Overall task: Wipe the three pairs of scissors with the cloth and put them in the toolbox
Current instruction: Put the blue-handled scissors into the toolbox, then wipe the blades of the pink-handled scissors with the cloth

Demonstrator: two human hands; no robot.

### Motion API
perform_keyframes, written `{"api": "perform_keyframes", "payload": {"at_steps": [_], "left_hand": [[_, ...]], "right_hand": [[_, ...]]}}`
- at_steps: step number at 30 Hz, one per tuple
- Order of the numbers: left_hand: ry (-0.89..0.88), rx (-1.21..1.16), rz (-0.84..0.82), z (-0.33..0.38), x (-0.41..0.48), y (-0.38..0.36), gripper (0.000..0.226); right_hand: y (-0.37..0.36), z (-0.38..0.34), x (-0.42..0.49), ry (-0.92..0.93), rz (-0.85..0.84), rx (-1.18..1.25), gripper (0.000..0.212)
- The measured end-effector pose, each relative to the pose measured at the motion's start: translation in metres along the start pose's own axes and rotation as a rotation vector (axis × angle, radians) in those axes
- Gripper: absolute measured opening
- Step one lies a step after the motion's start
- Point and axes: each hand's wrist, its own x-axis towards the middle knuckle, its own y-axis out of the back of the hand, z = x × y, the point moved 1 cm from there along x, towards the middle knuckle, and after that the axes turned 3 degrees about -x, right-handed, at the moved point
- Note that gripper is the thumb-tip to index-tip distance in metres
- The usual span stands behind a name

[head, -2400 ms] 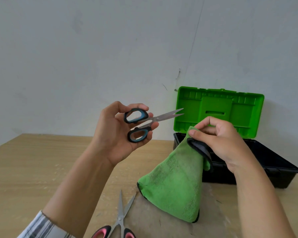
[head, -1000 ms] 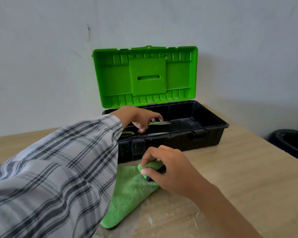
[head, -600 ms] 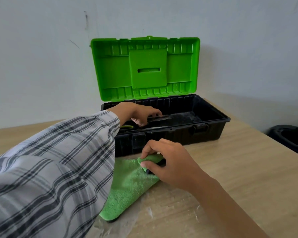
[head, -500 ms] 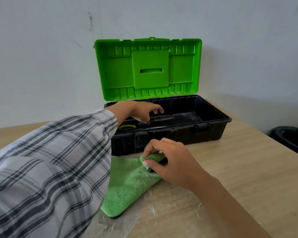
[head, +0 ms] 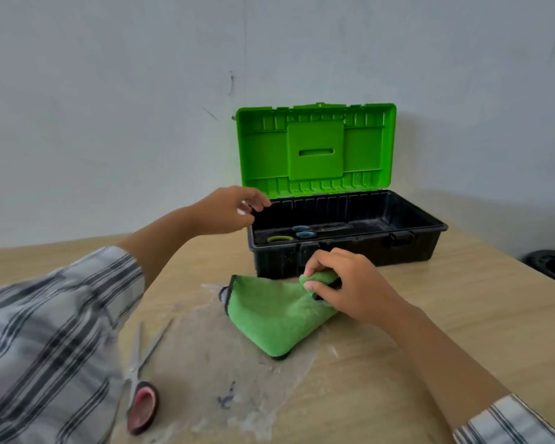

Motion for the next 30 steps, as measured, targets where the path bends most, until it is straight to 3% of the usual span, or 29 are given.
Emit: {"api": "perform_keyframes", "payload": {"at_steps": [6,11,15,18,30], "left_hand": [[0.126,0.034,-0.016,-0.033,-0.087,0.018,0.033],[0.308,0.166,-0.105,-0.052,-0.144,0.015,0.013],[0.513,0.344,-0.307,-0.056,-0.176,0.011,0.046],[0.570,0.380,-0.346,-0.058,-0.190,0.001,0.050],[0.560,-0.065,-0.104,-0.070,-0.191,-0.001,0.024]], "right_hand": [[-0.002,-0.048,0.023,-0.018,-0.030,-0.027,0.014],[-0.010,-0.093,0.047,0.024,-0.028,0.014,0.012],[-0.020,-0.123,0.066,0.043,-0.059,0.034,0.010],[-0.029,-0.143,0.078,0.064,-0.074,0.045,0.010],[-0.043,-0.165,0.109,-0.007,-0.027,0.125,0.012]]}}
